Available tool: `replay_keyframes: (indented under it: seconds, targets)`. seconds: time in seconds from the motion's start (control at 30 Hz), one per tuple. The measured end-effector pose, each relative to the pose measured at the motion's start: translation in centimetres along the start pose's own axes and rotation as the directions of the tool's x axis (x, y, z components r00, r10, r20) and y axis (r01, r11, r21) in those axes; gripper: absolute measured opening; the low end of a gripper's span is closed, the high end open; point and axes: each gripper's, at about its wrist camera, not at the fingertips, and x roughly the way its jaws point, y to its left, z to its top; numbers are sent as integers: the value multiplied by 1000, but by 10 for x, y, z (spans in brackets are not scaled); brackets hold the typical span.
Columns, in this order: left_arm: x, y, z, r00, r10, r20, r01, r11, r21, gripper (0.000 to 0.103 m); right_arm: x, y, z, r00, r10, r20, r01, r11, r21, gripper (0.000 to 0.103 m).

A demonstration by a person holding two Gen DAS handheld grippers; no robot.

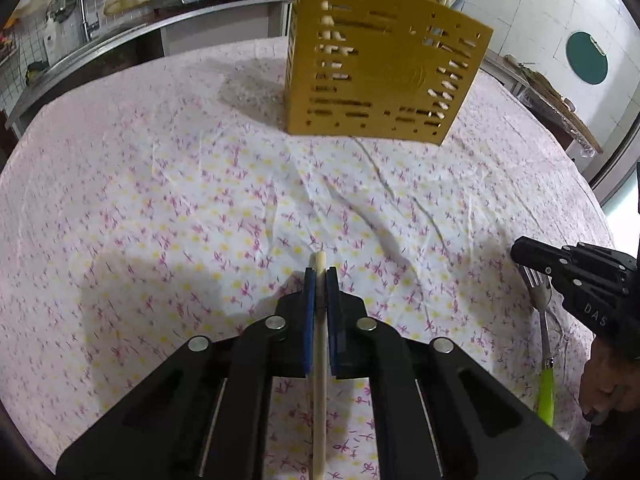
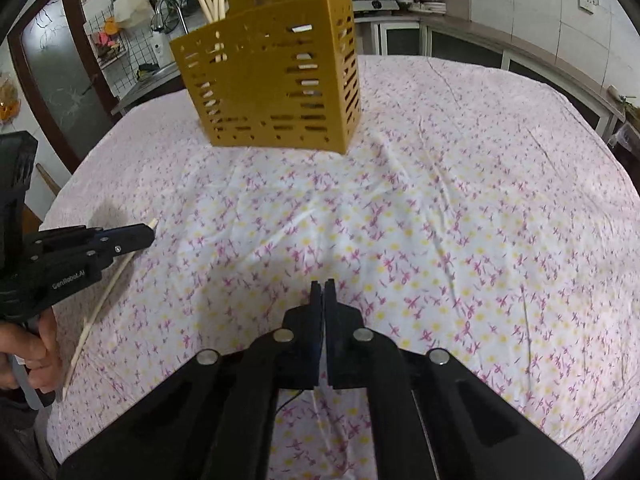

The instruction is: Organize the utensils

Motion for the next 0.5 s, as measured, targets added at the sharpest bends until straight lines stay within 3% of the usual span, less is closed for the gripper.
replay_keyframes:
  seconds: [0.13, 0.37, 0.5]
  targets:
    - [-5, 2, 5, 1000, -8, 4, 9, 1000, -10, 4, -3, -2, 6, 1000, 9, -2, -9, 1000, -2, 2]
    - [-39, 2, 23, 996, -35, 84, 37, 999, -19, 4, -36, 3, 29, 997, 37, 72, -34, 999, -39, 2]
    - [-43, 1, 28, 995, -39, 93, 41, 999, -25, 4, -44, 7, 36, 995, 42, 89, -37, 998, -52, 2]
